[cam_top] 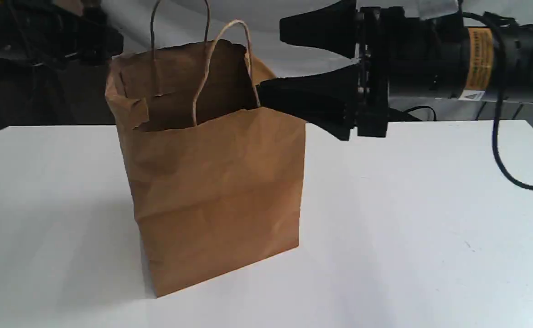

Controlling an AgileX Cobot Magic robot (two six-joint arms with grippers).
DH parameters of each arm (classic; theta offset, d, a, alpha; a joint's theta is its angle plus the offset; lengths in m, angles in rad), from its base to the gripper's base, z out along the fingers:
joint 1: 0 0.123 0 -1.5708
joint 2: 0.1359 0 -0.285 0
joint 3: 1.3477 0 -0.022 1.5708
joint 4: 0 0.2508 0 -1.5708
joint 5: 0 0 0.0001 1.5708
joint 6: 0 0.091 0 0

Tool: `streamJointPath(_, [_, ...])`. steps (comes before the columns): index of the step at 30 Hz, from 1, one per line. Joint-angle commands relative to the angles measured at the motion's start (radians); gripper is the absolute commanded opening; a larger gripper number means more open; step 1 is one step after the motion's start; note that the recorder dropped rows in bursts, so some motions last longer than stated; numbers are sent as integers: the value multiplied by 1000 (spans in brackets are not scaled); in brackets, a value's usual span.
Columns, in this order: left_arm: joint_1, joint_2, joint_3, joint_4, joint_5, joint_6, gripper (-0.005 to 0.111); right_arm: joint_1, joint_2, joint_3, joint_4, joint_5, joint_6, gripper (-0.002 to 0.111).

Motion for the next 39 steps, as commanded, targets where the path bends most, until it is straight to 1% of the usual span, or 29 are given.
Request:
streamJointPath(1, [-2,-104,123,-21,-166,-7,83,-5,-85,69,40,54,-49,96])
streamJointPath(5, [-2,-242,279,-39,-344,-8,83,-5,-178,144,76,148,-84,96])
streamJointPath(9, [-8,-419,482,-36,-538,-35,83,-5,-282,227,126,213,-128,94])
streamJointPath(12, [-40,-550,619,-21,-687,-38,83,-5,-378,310,186,237,-184,92])
streamJointPath(14, [-71,-631,710,27,-801,-38,83,-5,-441,353,241,253,-211,92])
streamJointPath(16, [-105,-723,802,97,-885,-43,83,-5,-514,403,306,292,-241,92])
streamJointPath(18, [-126,-788,858,145,-924,-72,83,-5,-589,445,349,348,-249,92])
streamJointPath(22, [-135,-914,936,154,-919,-178,83,-5,-738,528,414,450,-249,92])
streamJointPath(25, [-135,-990,986,181,-923,-195,83,-5,-868,598,438,516,-254,92])
streamJointPath(27, [-135,-1041,1028,239,-948,-204,83,-5,-943,630,438,560,-254,92])
streamJointPath(29, [-135,-1084,1072,292,-1002,-228,83,-5,-1030,668,438,598,-254,92])
streamJointPath(32, [-135,-1152,1153,373,-1120,-245,83,-5,-1181,721,456,659,-254,92])
streamJointPath(34, [-135,-1193,1214,386,-1214,-239,83,-5,-1263,757,509,703,-254,92])
streamJointPath(36, [-135,-1228,1224,390,-1290,-227,83,-5,-1354,787,580,747,-259,92])
streamJointPath(37, [-135,-1250,1224,437,-1227,-232,83,-5,-1397,802,619,770,-278,92])
streamJointPath(39, [-135,-1277,1224,531,-1179,-221,83,-5,-1463,830,664,787,-323,92])
